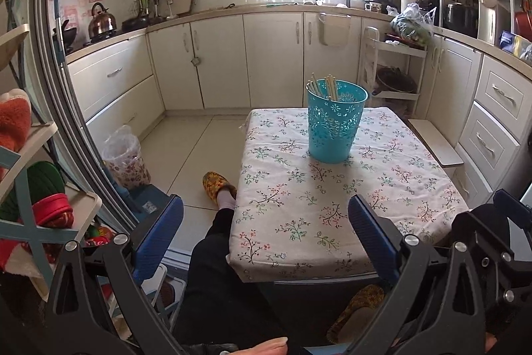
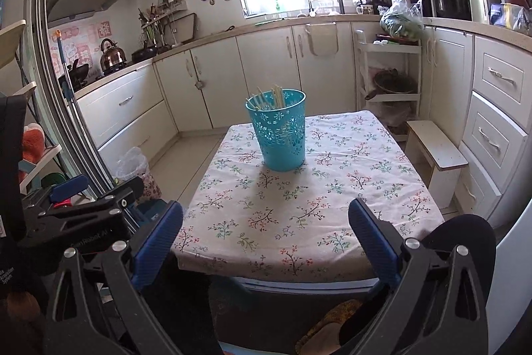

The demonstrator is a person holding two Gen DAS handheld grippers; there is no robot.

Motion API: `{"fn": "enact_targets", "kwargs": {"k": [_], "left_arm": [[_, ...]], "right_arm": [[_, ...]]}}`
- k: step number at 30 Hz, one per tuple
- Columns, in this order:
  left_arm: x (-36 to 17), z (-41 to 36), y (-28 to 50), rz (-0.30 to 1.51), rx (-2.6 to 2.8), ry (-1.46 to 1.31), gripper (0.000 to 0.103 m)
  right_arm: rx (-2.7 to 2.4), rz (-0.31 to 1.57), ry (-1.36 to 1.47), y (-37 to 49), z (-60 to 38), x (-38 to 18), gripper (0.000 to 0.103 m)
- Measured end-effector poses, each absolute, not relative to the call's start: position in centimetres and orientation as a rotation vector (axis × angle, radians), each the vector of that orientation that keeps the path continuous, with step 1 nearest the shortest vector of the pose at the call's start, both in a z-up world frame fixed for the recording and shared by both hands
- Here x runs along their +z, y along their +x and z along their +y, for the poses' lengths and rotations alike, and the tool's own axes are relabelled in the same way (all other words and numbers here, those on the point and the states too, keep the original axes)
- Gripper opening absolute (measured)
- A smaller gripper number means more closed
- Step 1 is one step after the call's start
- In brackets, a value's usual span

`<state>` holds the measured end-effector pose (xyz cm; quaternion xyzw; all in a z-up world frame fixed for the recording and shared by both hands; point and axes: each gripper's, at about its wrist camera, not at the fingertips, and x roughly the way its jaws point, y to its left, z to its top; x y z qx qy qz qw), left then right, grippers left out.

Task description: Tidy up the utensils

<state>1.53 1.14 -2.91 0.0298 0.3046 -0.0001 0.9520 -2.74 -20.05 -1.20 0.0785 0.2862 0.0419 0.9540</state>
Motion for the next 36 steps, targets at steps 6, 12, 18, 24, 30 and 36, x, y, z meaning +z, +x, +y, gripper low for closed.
{"fn": "enact_targets", "kwargs": {"k": [6, 12, 18, 24, 30, 36], "left_arm": [[-2.90, 1.73, 1.50, 0.619, 0.011, 0.039, 0.095], [-3.04, 1.74, 1.47, 0.620, 0.014, 0.040, 0.095], [-3.12, 1.80, 1.47, 0.623, 0.013, 0.035, 0.095], [-3.17, 1.79, 1.43, 0.621, 0.016, 0.035, 0.095], [-3.17, 1.82, 1.43, 0.622, 0.015, 0.035, 0.095], [-3.19, 1.78, 1.39, 0.621, 0.016, 0.035, 0.095]], "right_arm": [[0.085, 0.577, 0.159, -2.99, -20.04, -1.12, 0.095], [0.091, 0.567, 0.145, -3.03, -19.93, -0.95, 0.095], [0.091, 0.565, 0.143, -3.12, -19.82, -0.93, 0.095], [0.095, 0.565, 0.136, -3.11, -19.46, -0.84, 0.095], [0.091, 0.565, 0.137, -3.20, -19.31, -0.91, 0.095], [0.094, 0.561, 0.134, -3.28, -19.34, -0.89, 0.095]]}}
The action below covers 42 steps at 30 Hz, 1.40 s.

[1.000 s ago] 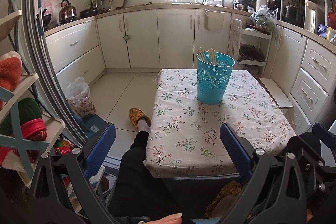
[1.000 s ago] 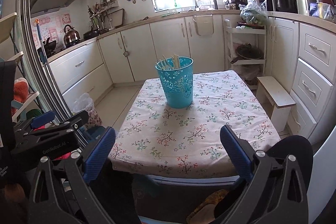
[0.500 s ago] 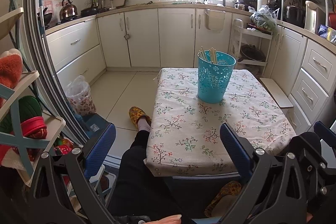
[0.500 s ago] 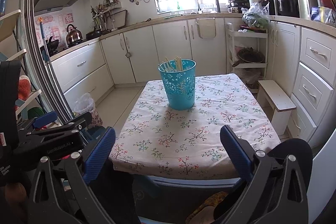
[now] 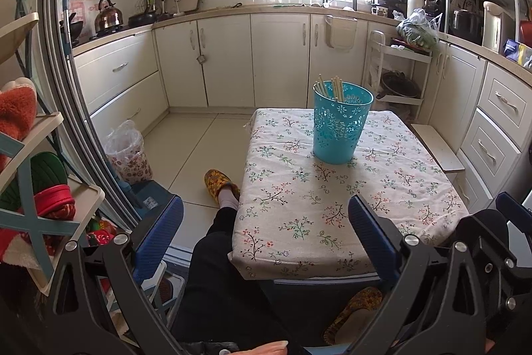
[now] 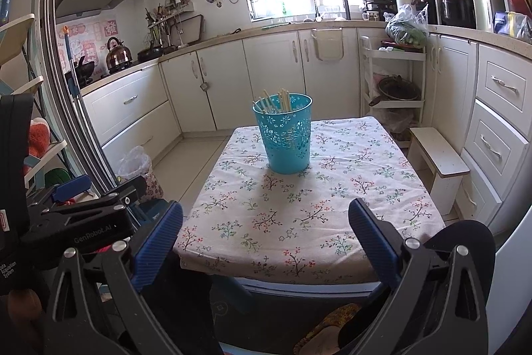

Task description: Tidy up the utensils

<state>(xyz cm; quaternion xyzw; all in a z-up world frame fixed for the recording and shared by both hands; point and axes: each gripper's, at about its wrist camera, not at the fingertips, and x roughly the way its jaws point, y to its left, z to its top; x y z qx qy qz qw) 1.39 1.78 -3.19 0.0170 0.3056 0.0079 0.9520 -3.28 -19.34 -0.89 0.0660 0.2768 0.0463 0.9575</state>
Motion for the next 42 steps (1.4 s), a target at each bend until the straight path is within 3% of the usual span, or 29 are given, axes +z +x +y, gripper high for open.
{"fn": "enact_targets", "kwargs": {"k": [42], "left_arm": [[-5.9, 2.0, 5.4, 0.686, 0.011, 0.009, 0.095]], "right_arm": [[0.070, 0.583, 0.134, -1.3, -18.4, -2.1, 0.095]]}}
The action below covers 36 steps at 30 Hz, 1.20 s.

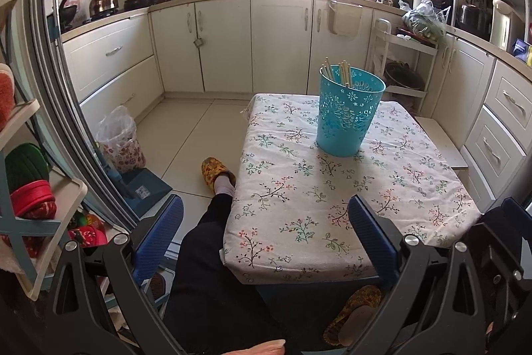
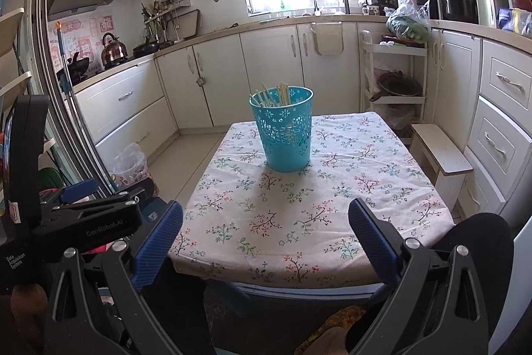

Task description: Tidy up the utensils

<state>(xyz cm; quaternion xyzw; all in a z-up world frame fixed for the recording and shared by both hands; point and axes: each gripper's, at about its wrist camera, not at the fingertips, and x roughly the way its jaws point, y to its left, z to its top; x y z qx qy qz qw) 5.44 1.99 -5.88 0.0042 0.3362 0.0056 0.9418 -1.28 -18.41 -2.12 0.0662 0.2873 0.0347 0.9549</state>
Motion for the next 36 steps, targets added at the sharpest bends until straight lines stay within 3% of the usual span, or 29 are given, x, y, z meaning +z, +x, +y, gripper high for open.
{"fn": "enact_targets", "kwargs": {"k": [36], "left_arm": [[-4.8, 1.5, 3.4, 0.656, 0.010, 0.049, 0.095]], "right_arm": [[0.071, 0.574, 0.155, -2.0, -18.9, -2.0, 0.095]]}}
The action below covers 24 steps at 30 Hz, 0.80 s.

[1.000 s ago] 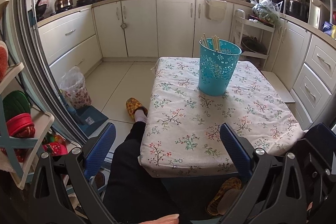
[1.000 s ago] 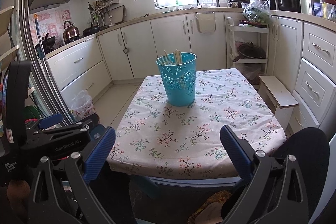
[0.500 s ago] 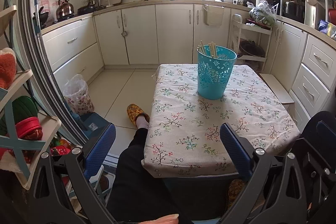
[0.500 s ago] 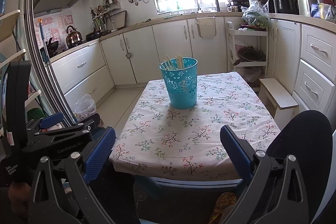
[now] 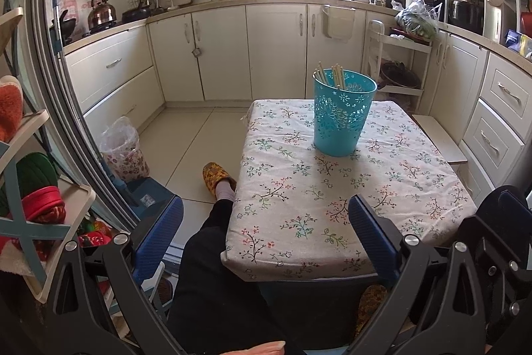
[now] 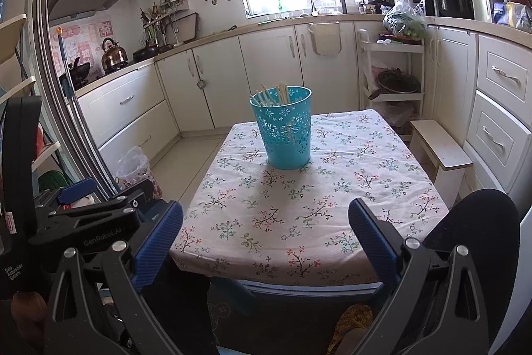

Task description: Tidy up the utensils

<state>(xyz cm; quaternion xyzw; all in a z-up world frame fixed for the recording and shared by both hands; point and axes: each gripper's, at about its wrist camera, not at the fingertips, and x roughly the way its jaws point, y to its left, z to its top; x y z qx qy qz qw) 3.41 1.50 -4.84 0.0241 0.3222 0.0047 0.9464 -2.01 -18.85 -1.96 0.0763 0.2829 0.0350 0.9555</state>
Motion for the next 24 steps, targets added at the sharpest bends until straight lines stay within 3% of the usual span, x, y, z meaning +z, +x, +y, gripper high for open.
{"fn": "enact_targets", "kwargs": {"k": [24], "left_arm": [[-8.3, 0.8, 11.8, 0.737, 0.006, 0.026, 0.095]], "right_arm": [[-0.004, 0.709, 0.191, 3.3, -20.1, -5.9, 0.095]]}}
